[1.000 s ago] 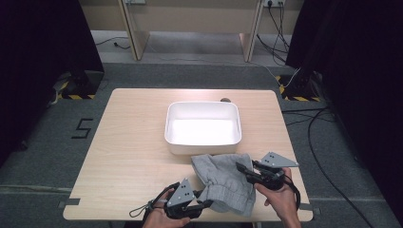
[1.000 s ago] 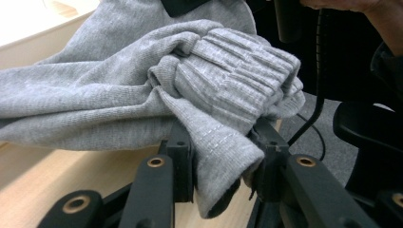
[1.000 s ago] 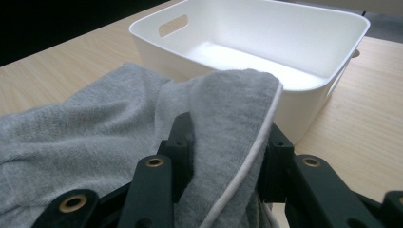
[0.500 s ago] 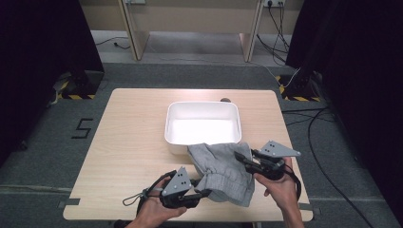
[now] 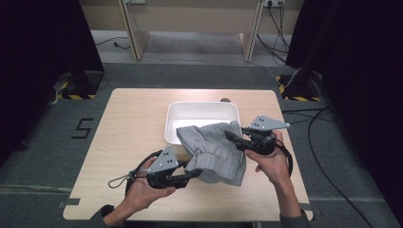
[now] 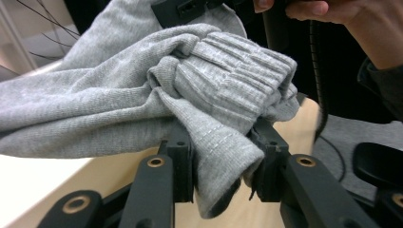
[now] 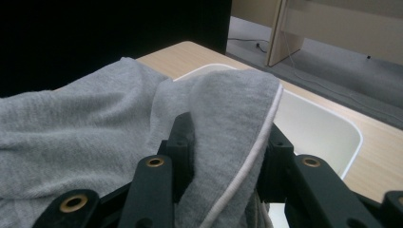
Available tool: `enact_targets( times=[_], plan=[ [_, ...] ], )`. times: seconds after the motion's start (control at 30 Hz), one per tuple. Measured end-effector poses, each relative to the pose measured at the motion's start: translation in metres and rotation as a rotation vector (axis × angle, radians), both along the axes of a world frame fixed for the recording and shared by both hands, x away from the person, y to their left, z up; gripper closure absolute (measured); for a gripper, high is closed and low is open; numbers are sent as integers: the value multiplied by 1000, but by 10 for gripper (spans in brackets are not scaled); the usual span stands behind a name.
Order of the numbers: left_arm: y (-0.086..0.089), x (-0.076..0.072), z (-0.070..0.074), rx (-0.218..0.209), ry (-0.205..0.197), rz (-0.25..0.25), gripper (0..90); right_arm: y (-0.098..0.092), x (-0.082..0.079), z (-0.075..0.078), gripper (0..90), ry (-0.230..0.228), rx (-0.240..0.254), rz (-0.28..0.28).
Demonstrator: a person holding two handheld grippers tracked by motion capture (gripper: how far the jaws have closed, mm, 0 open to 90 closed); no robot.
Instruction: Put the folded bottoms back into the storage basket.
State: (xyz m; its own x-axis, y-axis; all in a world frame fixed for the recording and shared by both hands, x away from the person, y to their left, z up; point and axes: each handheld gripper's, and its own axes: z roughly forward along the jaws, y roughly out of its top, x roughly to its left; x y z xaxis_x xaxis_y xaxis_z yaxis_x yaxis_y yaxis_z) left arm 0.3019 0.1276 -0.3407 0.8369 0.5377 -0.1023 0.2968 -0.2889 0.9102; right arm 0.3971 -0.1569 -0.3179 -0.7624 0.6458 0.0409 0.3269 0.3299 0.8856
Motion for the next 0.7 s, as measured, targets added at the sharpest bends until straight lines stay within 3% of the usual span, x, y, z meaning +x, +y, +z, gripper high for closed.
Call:
enact_targets(
  times=[0.1,0.3,0.7],
  plan=[
    [6,9,7,8,-17,23,658,7,11,6,654,-11,1,8],
    [12,22,10,4,-15,47,658,19,27,11,654,-16,-14,17],
    [21,62,10,9,19,83,659,36,65,12,655,7,-42,7]
  ],
)
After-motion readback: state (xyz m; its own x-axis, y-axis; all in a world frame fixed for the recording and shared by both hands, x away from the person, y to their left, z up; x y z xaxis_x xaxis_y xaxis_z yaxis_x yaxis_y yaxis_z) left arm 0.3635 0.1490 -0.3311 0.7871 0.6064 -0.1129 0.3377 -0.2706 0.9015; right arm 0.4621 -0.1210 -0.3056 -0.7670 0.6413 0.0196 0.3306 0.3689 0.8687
